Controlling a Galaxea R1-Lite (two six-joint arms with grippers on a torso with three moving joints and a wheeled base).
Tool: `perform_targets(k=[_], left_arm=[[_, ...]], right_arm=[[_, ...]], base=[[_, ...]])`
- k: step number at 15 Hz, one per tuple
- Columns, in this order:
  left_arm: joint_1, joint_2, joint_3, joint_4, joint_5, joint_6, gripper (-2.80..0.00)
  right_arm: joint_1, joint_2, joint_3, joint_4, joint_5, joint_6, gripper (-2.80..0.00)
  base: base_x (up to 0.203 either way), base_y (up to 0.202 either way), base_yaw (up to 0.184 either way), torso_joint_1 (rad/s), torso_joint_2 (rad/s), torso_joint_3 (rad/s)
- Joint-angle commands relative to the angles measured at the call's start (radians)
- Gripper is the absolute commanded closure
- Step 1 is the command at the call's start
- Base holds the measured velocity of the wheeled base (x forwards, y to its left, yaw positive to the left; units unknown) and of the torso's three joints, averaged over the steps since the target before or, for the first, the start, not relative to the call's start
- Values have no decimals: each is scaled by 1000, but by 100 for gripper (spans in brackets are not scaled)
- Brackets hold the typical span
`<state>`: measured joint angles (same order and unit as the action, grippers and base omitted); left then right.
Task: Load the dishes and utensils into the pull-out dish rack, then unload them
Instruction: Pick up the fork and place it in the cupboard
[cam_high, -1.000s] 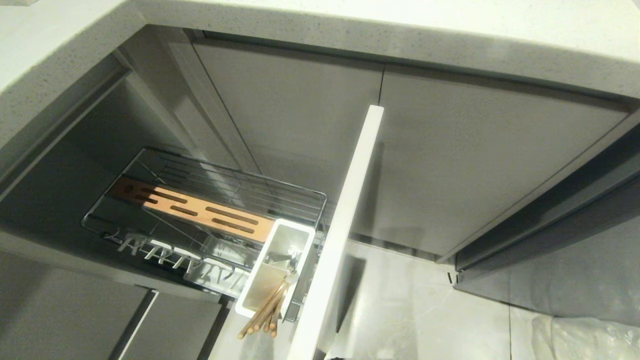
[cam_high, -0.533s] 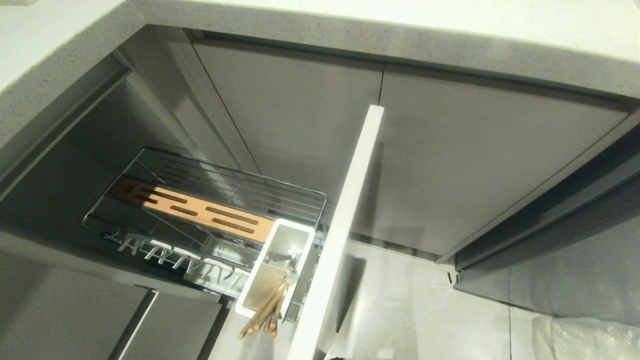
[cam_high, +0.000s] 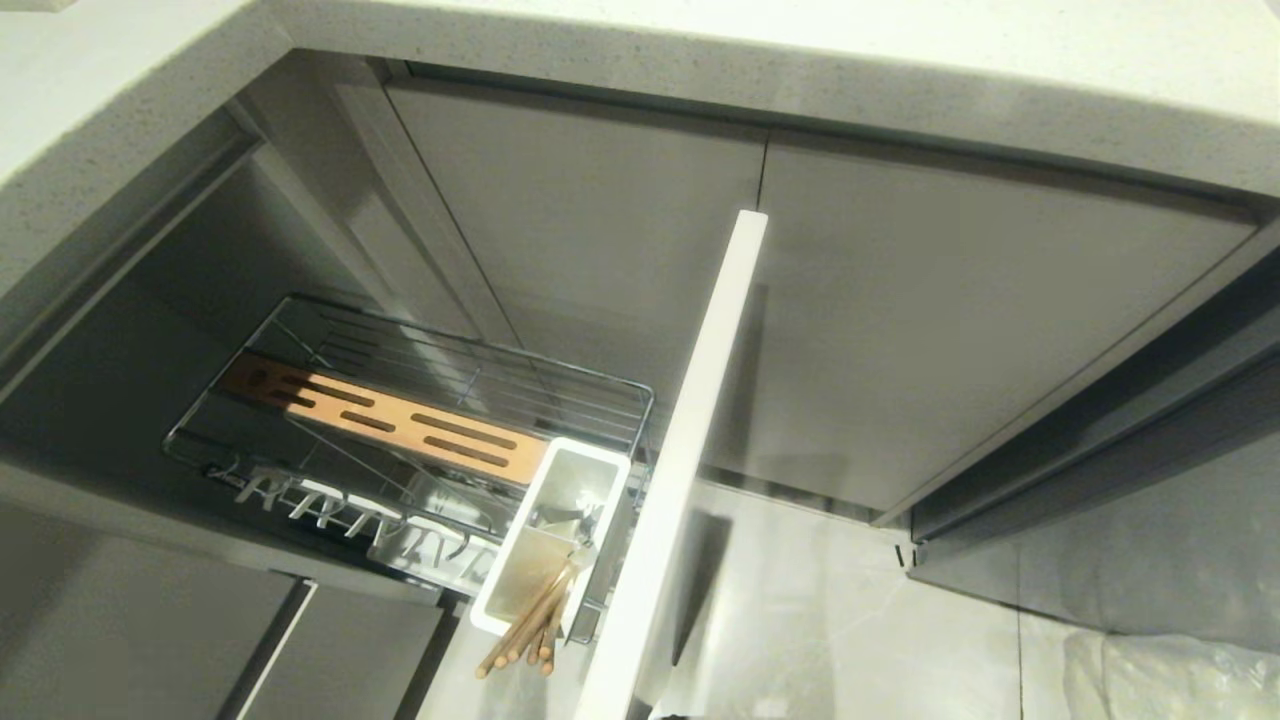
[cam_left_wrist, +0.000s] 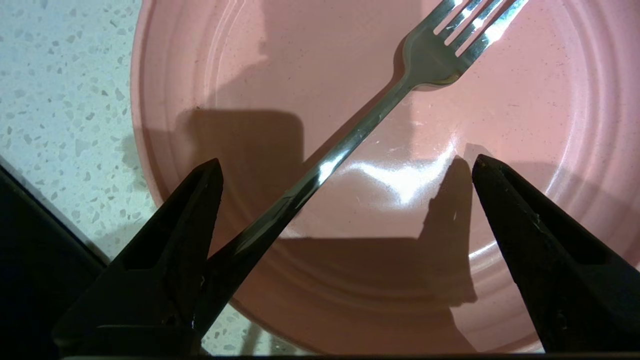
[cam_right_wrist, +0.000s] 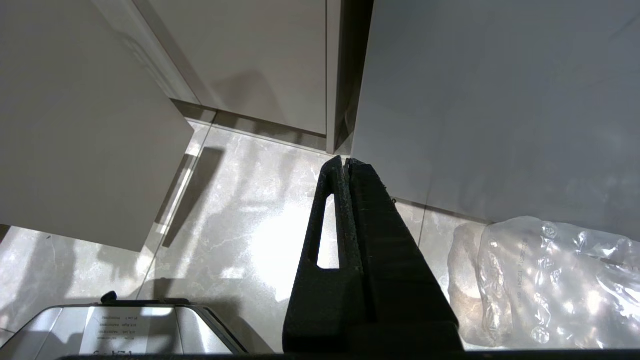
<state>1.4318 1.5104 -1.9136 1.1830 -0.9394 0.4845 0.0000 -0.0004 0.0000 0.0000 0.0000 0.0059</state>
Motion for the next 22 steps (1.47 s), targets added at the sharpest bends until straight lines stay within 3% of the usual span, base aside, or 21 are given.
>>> perform_targets(k=[1, 11, 12, 22], left_arm=[[-6, 1, 2, 3, -4, 3, -280], [-24, 1, 16, 3, 2, 3, -280], [-24, -1, 16, 3, 2, 3, 0], [-26, -10, 18, 13, 0, 2, 0]], right_arm=[[0, 0, 0, 0, 0, 0, 0], [0, 0, 0, 0, 0, 0, 0], [0, 0, 0, 0, 0, 0, 0], [0, 0, 0, 0, -1, 0, 0]], base=[[0, 0, 0, 0, 0, 0], [0, 0, 0, 0, 0, 0], [0, 0, 0, 0, 0, 0], [0, 0, 0, 0, 0, 0]])
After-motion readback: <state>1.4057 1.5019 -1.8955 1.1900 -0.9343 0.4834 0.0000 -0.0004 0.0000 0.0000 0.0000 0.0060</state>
